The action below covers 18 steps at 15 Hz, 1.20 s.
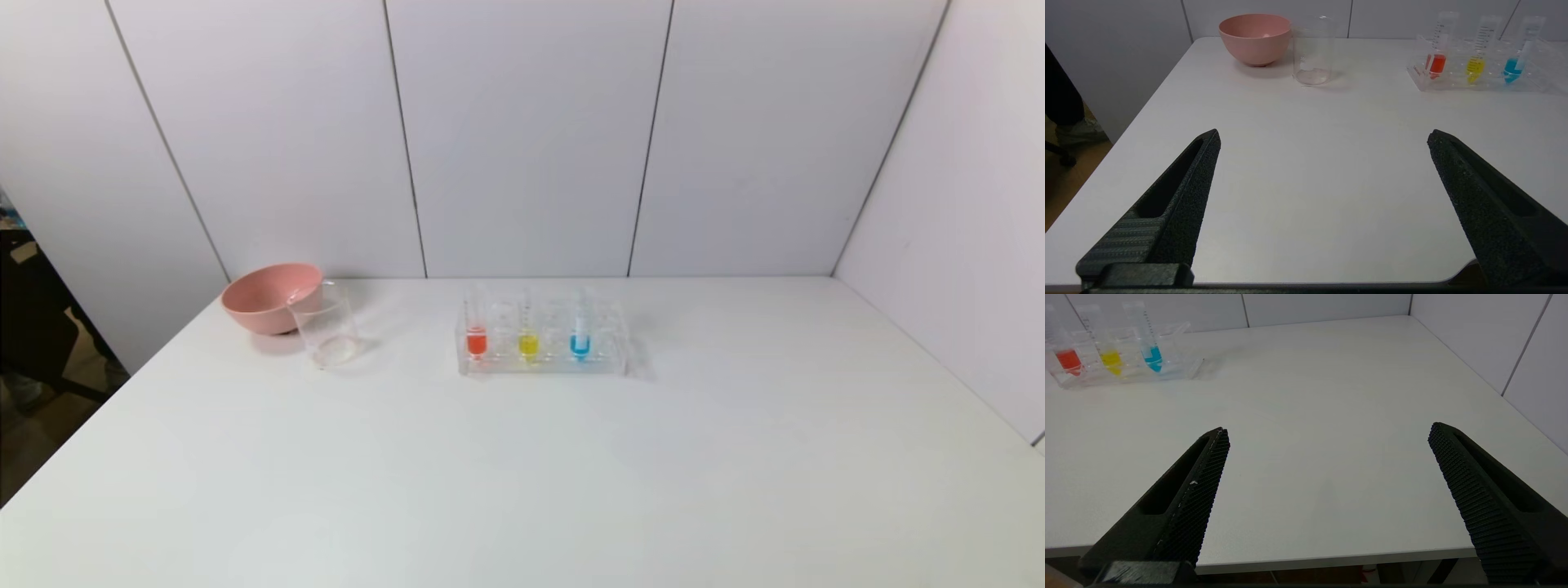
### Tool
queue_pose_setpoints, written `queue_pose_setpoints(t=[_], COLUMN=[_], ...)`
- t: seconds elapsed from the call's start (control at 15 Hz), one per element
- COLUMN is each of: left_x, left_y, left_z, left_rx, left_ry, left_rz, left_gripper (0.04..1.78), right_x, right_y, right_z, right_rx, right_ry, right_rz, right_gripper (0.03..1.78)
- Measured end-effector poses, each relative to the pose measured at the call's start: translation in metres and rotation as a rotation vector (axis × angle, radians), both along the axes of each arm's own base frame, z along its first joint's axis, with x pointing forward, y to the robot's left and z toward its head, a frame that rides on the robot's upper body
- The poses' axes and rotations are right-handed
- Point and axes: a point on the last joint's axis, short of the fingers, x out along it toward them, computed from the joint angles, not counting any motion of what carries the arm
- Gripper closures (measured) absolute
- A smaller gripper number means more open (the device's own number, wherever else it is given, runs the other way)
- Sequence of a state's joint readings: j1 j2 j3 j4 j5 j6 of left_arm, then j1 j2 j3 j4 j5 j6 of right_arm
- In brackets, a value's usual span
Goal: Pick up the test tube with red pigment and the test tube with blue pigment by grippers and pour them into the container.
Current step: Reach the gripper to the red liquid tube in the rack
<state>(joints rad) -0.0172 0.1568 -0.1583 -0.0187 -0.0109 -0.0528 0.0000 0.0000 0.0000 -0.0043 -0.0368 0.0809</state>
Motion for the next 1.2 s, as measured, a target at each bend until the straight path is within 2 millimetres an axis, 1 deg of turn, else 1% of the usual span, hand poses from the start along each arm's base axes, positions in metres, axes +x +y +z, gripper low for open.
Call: queue_pose_setpoints(t=[0.13,0.33,0.6,0.73,0.93,1.07,1.2], left_x=[0.013,0.043,0.095,0.122,0.164,0.189,0.211], left_y=[0.0,-0.004,-0.015,-0.022,-0.047,-0.075,-0.107], left_z=[0.015,0.032,0.053,0.06,0.067,0.071,0.07], left_rx=[-0.003,0.002,0.002,-0.004,-0.009,-0.019,-0.015], left_ry=[0.034,0.108,0.188,0.234,0.317,0.339,0.349], left_rz=[-0.045,-0.119,-0.277,-0.356,-0.457,-0.462,-0.407], left_gripper=[0.04,0.05,0.04,0.05,0.05,0.05,0.04], right_x=[0.0,0.0,0.0,0.0,0.0,0.0,0.0], right_y=[0.0,0.0,0.0,0.0,0.0,0.0,0.0], right_z=[0.0,0.0,0.0,0.0,0.0,0.0,0.0], right_rx=[0.0,0.0,0.0,0.0,0.0,0.0,0.0], right_ry=[0.0,0.0,0.0,0.0,0.0,0.0,0.0], right_rz=[0.0,0.0,0.0,0.0,0.0,0.0,0.0], right_gripper=[0.04,0.04,0.04,0.04,0.04,0.04,0.04])
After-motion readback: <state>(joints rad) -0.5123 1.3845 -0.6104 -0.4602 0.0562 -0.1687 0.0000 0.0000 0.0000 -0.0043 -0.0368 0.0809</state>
